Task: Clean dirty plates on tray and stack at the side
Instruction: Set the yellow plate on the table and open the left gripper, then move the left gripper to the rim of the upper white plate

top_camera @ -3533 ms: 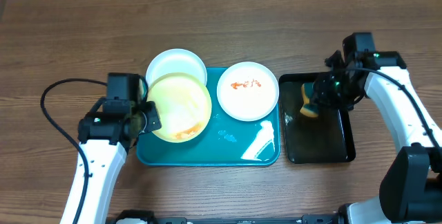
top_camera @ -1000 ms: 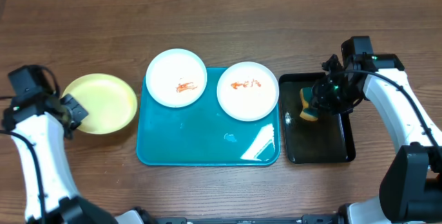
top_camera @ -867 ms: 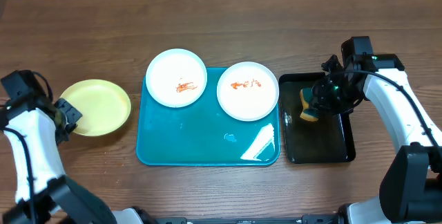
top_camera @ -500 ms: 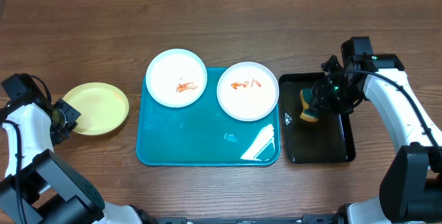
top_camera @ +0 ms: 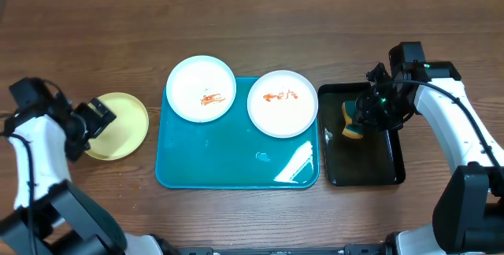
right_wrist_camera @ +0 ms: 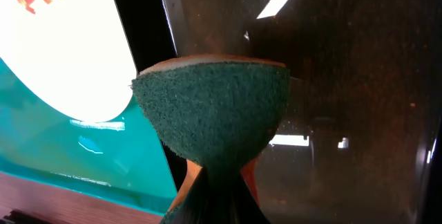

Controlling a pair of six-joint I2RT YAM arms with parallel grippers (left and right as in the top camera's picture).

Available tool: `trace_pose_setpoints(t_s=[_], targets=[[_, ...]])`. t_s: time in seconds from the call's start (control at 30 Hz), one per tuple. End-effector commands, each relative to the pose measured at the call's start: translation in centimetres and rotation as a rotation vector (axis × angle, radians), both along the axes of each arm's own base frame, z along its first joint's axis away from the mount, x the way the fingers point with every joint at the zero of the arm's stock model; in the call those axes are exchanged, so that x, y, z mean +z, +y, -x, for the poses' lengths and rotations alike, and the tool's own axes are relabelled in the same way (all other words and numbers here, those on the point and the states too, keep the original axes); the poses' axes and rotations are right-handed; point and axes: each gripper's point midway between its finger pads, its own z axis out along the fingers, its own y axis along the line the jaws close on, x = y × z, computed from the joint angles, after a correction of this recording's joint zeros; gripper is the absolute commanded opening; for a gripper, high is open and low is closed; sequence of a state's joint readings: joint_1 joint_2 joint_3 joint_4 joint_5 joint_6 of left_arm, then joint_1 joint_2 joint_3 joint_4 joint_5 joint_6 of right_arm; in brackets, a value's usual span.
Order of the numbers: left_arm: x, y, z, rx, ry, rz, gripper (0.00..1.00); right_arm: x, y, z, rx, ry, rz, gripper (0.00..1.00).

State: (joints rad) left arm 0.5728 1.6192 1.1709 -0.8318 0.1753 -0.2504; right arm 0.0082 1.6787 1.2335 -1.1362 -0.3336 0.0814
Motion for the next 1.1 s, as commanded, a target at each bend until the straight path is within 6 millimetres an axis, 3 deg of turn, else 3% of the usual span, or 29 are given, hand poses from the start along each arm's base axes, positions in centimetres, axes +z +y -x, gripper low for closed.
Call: trace_pose_setpoints(t_s=[0.0,0.13,0.2,0.27,0.4,0.53,0.63,0.77,0.87,1.07], targets=[[5.8,-5.7,-4.2,-0.321,-0.205,-0.077,1.00,0.8,0.2,0.0,0.012,-0.033,-0.004,0.04],[6.4,-11.4,-5.7,-0.494,-0.244,-0.061,1.00,0.8,0.2,0.0,0.012,-0.033,-0.004,0.04],[7.0,-14.6,-6.7,-0.661,-0.305,-0.076,1.00,0.8,0.2,0.0,0.012,-0.033,-0.004,0.04],[7.5,-16.5,-7.7,-0.746,-0.340,-0.128,1.00,0.8,0.2,0.0,0.012,-0.033,-0.004,0.04],[8.5,-18.1,-9.7,-0.790,-0.378,-0.214,1.00,0.8,0.2,0.0,0.012,-0.033,-0.004,0.04],[9.0,-18.6,-12.1,-0.826,-0.399,-0.246,1.00,0.8,0.2,0.0,0.012,-0.033,-0.004,0.04],[7.8,-17.9,-14.1,-0.880,-0.361,-0.309,1.00,0.8,0.2,0.0,0.012,-0.033,-0.004,0.04],[4.7,-16.7,-16.0,-0.916,-0.308,-0.369,1.00,0.8,0.2,0.0,0.012,-0.033,-0.004,0.04],[1.1,-16.6,-17.5,-0.931,-0.283,-0.352,1.00,0.8,0.2,0.0,0.011,-0.032,-0.004,0.04],[-4.0,-16.8,-18.3,-0.942,-0.229,-0.317,0.85,0.8,0.2,0.0,0.011,-0.032,-0.004,0.04]])
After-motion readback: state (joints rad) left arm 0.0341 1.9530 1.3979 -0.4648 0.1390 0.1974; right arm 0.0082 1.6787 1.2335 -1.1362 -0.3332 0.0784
